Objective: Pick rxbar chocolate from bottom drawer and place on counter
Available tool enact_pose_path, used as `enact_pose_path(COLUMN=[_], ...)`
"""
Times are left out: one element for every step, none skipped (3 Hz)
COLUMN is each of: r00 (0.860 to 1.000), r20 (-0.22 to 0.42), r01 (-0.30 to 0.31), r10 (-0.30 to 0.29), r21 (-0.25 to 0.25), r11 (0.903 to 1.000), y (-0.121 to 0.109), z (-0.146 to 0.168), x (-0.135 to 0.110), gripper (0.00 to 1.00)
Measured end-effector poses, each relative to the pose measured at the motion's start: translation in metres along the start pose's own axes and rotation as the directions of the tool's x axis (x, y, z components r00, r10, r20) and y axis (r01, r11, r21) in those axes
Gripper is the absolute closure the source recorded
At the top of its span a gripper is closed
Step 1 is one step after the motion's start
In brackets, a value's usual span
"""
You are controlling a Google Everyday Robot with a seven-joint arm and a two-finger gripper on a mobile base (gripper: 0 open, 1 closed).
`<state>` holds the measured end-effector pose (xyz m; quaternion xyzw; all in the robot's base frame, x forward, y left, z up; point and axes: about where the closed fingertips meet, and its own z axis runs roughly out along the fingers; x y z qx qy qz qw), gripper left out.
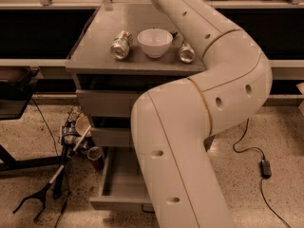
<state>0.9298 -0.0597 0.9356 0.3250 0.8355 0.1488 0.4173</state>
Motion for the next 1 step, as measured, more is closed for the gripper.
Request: enact_pose_path(r00=[1.0], r20=[0.0], r01=[0.0], r10=[0.0], r21=[0.0], r11=[1.0], y=[0.0], z=[0.0], x=[0.0], gripper=[0.0])
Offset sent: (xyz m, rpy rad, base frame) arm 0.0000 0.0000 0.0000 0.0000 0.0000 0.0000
